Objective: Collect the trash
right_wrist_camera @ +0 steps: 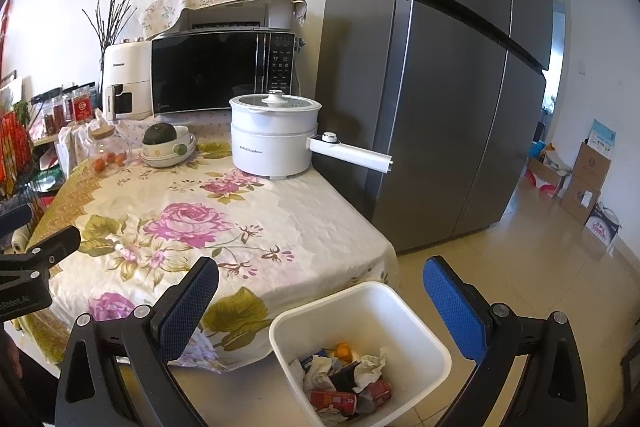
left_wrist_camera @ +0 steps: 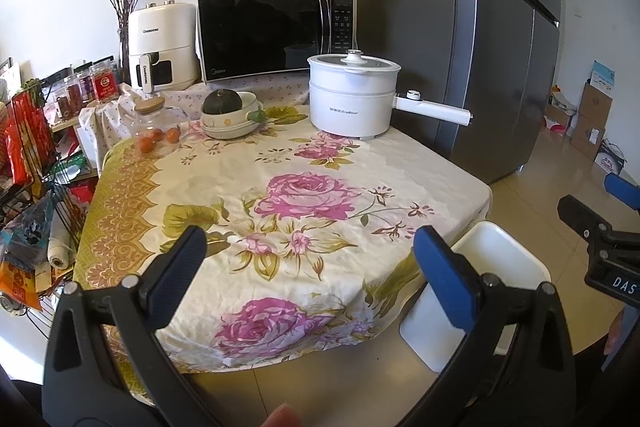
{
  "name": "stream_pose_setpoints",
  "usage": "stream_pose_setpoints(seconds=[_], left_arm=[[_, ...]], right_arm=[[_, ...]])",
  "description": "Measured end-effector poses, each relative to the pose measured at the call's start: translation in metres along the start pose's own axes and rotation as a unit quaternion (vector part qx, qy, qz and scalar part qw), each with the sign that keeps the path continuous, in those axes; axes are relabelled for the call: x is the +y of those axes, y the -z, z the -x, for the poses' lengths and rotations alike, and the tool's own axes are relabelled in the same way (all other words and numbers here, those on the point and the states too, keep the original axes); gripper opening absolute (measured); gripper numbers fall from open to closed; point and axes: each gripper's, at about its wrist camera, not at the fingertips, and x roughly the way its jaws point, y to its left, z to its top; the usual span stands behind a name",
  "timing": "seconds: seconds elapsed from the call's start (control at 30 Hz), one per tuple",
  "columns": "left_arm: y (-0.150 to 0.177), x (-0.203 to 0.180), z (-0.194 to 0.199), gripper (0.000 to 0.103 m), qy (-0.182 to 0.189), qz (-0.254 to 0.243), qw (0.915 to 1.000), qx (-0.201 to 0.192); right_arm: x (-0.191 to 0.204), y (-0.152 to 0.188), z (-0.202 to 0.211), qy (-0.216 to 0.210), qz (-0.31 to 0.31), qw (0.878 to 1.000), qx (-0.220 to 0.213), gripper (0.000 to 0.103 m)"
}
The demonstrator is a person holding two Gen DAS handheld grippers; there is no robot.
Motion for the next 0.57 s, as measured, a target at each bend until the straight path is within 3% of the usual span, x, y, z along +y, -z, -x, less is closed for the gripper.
stream_pose_setpoints(seconds=[0.57], left_arm=[[-0.0050,-0.0021,-0.0005,0.103,0.003,-0.005,0.9999,0.009]], right_arm=[[0.0011,-0.0005,-0.0024,-0.007,0.006,1.000,0.002,0.103]])
